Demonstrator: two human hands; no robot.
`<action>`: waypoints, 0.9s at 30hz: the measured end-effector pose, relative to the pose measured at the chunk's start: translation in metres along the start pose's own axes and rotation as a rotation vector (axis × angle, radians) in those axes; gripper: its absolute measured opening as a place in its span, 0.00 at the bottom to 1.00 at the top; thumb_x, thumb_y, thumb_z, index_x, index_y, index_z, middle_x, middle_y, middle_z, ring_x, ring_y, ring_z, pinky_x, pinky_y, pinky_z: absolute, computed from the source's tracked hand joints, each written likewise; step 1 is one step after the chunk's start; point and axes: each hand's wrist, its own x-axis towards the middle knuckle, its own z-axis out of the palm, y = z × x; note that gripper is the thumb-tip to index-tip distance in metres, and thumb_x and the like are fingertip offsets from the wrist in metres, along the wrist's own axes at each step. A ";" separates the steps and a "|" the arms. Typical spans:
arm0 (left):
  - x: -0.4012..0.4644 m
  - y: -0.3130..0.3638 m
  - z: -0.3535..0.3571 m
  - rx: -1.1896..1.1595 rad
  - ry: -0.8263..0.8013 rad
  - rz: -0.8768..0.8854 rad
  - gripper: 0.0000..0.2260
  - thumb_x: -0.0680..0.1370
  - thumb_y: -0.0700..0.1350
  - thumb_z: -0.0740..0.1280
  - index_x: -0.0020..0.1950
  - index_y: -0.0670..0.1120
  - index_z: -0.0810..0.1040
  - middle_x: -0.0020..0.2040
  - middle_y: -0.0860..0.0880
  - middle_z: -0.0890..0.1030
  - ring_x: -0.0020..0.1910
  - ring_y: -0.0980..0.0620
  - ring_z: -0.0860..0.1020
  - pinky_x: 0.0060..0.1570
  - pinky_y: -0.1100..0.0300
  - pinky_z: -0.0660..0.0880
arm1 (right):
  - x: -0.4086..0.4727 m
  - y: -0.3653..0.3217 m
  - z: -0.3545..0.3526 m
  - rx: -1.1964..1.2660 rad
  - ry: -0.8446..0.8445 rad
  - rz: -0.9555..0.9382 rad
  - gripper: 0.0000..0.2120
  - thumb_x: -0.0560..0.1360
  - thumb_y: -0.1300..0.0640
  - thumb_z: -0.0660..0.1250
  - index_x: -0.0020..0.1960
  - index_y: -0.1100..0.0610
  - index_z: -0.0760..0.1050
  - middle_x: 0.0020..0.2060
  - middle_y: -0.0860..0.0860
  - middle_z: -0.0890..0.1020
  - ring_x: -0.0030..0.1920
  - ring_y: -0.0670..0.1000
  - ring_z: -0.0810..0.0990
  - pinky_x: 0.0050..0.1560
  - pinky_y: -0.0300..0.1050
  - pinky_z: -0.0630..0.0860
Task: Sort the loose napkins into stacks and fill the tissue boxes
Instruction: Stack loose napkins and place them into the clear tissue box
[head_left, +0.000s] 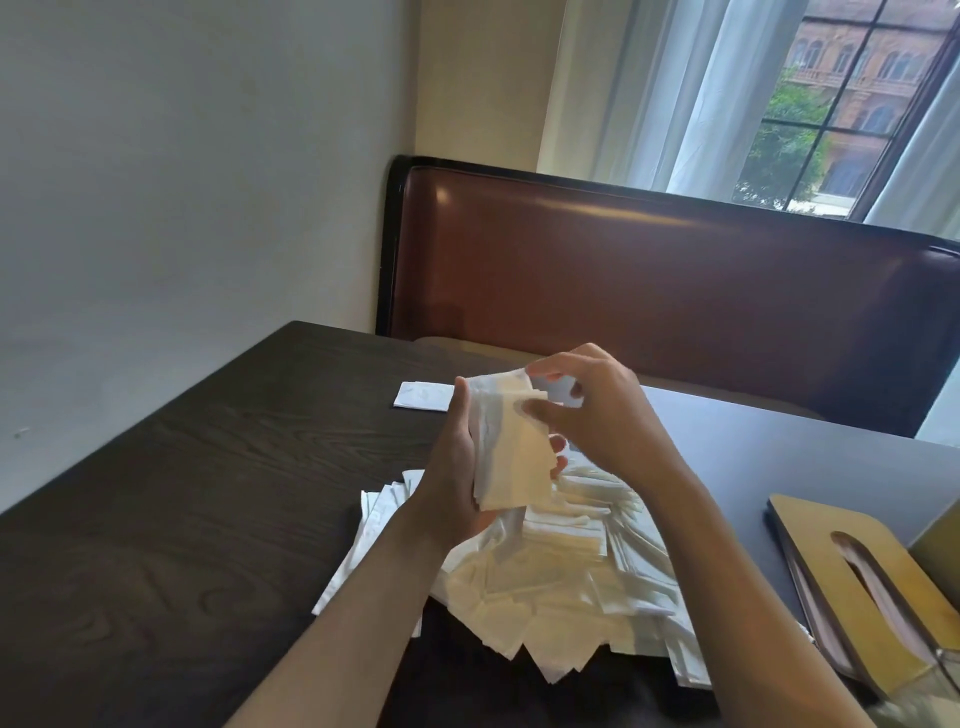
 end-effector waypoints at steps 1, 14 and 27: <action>0.000 0.000 0.002 0.018 -0.014 -0.015 0.35 0.79 0.70 0.50 0.63 0.44 0.79 0.50 0.39 0.82 0.45 0.42 0.82 0.47 0.48 0.81 | 0.001 0.003 0.004 -0.051 -0.058 -0.028 0.16 0.73 0.50 0.75 0.60 0.49 0.81 0.52 0.42 0.73 0.52 0.43 0.74 0.47 0.38 0.76; 0.002 -0.001 -0.002 0.110 -0.020 -0.121 0.39 0.78 0.72 0.46 0.58 0.44 0.83 0.51 0.39 0.84 0.45 0.44 0.85 0.46 0.53 0.82 | 0.002 0.013 0.014 -0.046 -0.308 -0.005 0.13 0.73 0.49 0.75 0.56 0.49 0.79 0.59 0.43 0.70 0.59 0.47 0.71 0.34 0.31 0.76; 0.012 -0.006 -0.012 0.188 0.042 -0.249 0.59 0.55 0.77 0.72 0.76 0.42 0.69 0.62 0.39 0.74 0.59 0.40 0.76 0.72 0.43 0.66 | 0.001 0.009 -0.014 -0.007 -0.110 -0.119 0.04 0.73 0.55 0.75 0.46 0.52 0.82 0.47 0.42 0.81 0.45 0.40 0.78 0.47 0.28 0.74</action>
